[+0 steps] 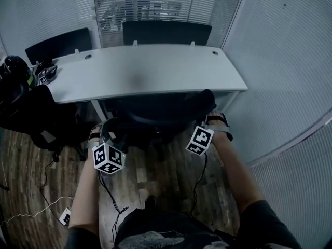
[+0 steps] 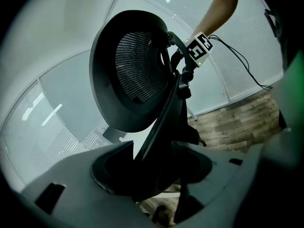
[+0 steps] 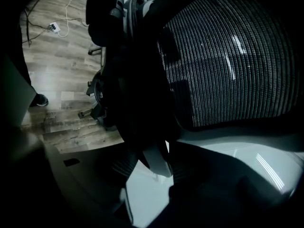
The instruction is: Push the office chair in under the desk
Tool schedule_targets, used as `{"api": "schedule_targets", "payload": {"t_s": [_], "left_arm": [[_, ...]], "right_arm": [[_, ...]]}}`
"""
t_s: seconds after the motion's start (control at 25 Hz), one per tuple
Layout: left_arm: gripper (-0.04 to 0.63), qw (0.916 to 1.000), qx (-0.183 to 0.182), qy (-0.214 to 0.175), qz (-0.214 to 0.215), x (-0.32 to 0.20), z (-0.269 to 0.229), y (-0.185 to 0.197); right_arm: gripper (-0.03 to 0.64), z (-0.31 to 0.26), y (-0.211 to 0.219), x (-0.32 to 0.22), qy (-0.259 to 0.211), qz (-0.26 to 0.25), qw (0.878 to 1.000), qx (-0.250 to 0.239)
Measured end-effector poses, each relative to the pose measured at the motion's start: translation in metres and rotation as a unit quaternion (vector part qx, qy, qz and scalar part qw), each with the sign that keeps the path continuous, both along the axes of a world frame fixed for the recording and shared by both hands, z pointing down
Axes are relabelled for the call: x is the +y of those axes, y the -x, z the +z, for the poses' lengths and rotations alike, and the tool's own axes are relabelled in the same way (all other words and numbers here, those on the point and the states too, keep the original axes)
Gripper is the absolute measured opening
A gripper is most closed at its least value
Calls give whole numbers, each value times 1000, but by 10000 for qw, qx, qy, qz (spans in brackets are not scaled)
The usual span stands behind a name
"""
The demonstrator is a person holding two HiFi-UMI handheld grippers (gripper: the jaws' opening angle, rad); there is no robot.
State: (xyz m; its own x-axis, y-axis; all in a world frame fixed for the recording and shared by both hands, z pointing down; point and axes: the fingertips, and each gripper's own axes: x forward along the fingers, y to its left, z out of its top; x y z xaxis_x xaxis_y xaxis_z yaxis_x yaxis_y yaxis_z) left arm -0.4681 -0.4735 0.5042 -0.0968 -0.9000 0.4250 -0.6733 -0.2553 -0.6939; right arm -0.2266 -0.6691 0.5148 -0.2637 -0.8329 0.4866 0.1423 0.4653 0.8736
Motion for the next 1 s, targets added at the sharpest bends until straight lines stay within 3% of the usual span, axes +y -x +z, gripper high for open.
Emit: {"api": "schedule_targets", "payload": {"t_s": [0.48,1.0], "left_arm": [[252,9999,-42,23,134,-62,3,67],[261,9999,-116,-10,82,-106,6,102]], "right_arm": [[201,0,55,-43,-119,34,9997,-197],[201,1,84,-77,-188,89,9994,-280]]}}
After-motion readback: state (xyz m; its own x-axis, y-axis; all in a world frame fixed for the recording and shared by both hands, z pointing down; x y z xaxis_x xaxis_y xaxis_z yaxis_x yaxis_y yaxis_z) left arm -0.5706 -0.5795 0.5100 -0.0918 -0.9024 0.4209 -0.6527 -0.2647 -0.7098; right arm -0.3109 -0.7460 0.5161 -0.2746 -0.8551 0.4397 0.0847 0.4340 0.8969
